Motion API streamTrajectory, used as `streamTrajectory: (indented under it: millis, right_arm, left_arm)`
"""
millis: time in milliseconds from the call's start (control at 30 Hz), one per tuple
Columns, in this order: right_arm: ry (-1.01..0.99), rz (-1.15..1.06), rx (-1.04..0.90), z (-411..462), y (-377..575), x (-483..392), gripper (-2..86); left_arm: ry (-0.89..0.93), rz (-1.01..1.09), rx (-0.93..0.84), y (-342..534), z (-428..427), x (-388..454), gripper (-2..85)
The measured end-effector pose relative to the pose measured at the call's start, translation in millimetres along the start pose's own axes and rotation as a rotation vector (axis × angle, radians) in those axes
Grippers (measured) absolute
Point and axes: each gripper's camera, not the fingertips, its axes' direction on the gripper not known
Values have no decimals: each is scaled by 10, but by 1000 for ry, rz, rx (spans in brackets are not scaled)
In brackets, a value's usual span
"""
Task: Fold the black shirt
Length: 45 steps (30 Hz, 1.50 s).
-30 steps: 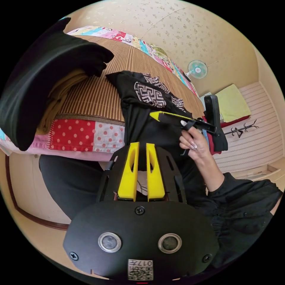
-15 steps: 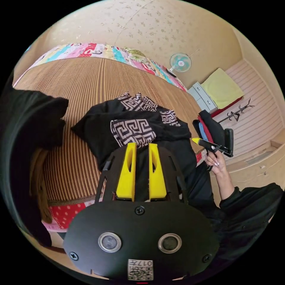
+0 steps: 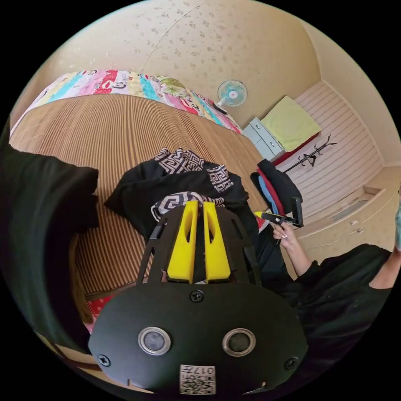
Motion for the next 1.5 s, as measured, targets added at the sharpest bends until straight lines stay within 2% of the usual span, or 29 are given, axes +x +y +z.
streamTrajectory:
  millis: [100, 233, 300, 367, 500, 700, 833, 1067, 1267, 1500]
  right_arm:
    - [-4, 41, 5, 5, -15, 197, 9]
    - [-45, 77, 43, -45, -22, 361, 22]
    - [-75, 100, 63, -81, -44, 460, 36]
    - [-114, 131, 71, -82, -73, 561, 50]
    - [-205, 256, 98, -32, -130, 870, 70]
    - [-270, 426, 137, 18, -179, 1255, 87]
    - [-340, 485, 73, 140, -195, 1452, 97]
    - [-461, 555, 179, 169, -80, 1729, 82]
    - [-456, 548, 189, 87, -40, 1885, 32]
    - [-432, 492, 203, -6, 59, 1879, 19]
  left_arm:
    - [-53, -164, -176, 164, 365, -262, 73]
    - [-97, -249, -125, 279, 463, -226, 110]
    - [-148, -183, -50, 81, 465, 16, 112]
    - [-90, -83, -30, -215, 572, 218, 111]
    - [216, 143, -190, -1038, 1222, 681, 95]
    - [253, 314, -273, -1828, 2167, 1256, 80]
    - [249, 304, -286, -2162, 2633, 1354, 85]
    - [262, 289, -307, -2453, 3114, 1363, 97]
    - [376, 158, -340, -2634, 3265, 1199, 4]
    - [366, 175, -313, -3072, 3161, 1381, -10]
